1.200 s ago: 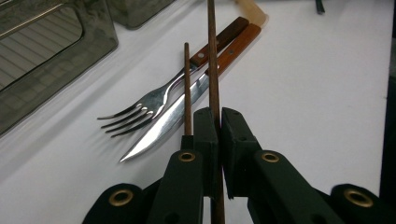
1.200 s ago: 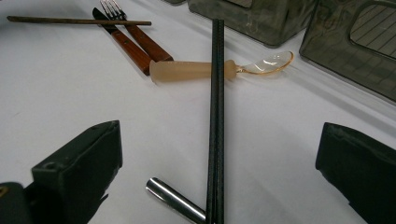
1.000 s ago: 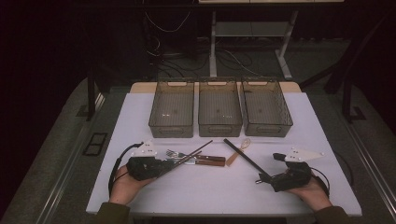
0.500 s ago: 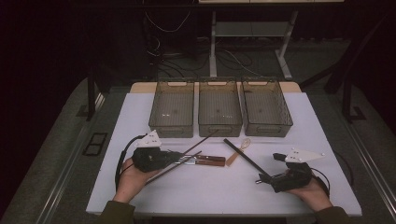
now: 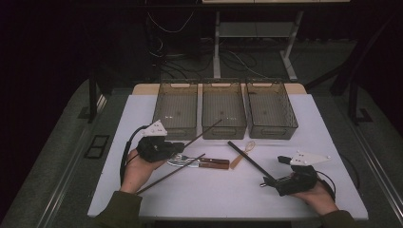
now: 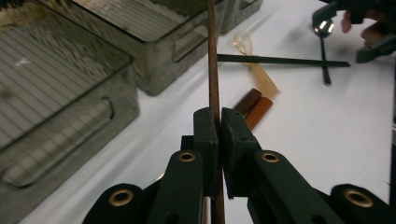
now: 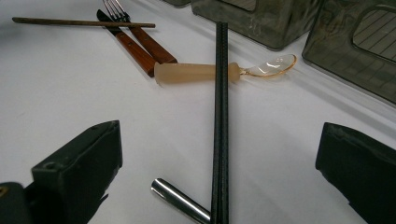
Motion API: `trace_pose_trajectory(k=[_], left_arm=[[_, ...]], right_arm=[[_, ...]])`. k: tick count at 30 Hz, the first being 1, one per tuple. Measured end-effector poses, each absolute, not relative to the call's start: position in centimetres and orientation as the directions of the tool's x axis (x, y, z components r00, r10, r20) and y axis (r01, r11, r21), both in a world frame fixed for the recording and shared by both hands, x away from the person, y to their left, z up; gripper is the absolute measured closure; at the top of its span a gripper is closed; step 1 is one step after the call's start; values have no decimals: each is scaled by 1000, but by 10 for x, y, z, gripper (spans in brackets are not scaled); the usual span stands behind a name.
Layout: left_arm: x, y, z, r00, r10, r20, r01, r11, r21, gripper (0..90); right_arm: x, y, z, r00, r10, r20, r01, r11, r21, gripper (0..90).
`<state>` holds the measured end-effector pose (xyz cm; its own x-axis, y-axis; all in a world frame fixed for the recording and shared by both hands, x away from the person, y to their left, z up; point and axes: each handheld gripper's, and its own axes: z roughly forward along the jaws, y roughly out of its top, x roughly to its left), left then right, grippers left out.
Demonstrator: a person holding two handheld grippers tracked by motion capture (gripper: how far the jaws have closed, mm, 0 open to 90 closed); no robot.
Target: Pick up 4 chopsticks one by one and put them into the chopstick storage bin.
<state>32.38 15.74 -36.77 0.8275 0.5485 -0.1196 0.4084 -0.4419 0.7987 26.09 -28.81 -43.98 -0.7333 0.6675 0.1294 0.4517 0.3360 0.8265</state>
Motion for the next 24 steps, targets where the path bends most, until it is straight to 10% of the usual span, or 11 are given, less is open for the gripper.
trace_pose_trajectory(k=[24], left_arm=[[386, 154, -349, 757, 647, -95, 465, -431, 774, 852]], right_arm=[[259, -286, -440, -736, 666, 125, 447, 339, 828, 8]])
